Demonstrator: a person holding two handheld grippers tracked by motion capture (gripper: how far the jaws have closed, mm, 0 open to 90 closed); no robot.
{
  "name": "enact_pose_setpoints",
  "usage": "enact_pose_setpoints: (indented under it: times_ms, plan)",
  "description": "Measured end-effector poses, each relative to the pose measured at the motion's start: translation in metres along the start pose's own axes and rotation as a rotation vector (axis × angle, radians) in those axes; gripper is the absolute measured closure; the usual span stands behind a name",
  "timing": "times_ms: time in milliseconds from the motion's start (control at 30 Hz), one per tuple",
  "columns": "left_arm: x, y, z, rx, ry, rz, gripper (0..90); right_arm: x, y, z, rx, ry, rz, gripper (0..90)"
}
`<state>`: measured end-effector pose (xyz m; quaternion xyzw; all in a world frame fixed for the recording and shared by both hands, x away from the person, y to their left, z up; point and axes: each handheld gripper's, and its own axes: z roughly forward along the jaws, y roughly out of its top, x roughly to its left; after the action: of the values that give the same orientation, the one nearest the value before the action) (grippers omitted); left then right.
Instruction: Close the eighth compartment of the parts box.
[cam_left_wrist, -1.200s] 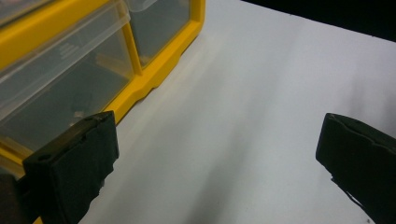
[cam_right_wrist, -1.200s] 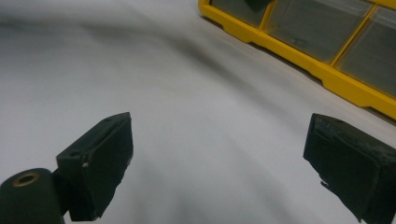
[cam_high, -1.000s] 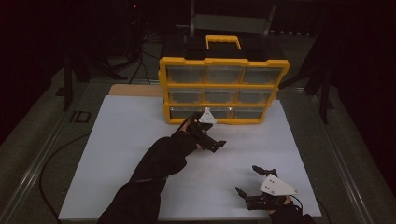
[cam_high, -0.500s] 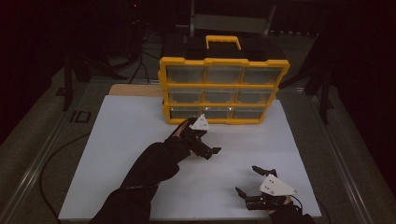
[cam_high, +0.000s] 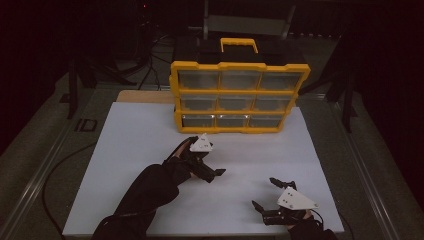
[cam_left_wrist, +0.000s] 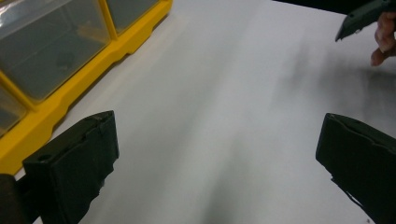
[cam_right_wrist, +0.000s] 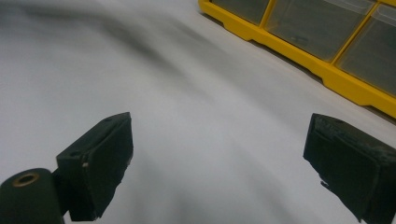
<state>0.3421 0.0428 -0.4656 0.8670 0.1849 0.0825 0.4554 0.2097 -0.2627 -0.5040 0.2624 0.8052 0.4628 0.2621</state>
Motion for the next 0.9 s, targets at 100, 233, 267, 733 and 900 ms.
enact_pose_setpoints:
  times_ms: [100,233,267,733,900]
  plan:
    - [-0.001,-0.007,-0.004,-0.002,0.011,-0.001,0.0,0.0,0.0,0.0,0.005,0.0,-0.003,8.4]
    - [-0.002,-0.014,-0.009,-0.01,0.017,-0.004,0.0,0.0,0.0,0.0,0.006,0.0,-0.005,8.4]
    - [-0.003,-0.018,-0.013,-0.014,0.024,0.0,0.0,0.0,0.0,0.0,0.006,0.0,-0.004,8.4]
    - [-0.008,-0.051,-0.041,-0.007,0.035,-0.005,0.0,0.0,0.0,0.001,0.013,-0.001,-0.004,8.4]
    - [-0.012,-0.069,-0.056,-0.014,0.024,0.014,0.0,0.0,-0.001,0.002,0.015,-0.003,-0.002,8.4]
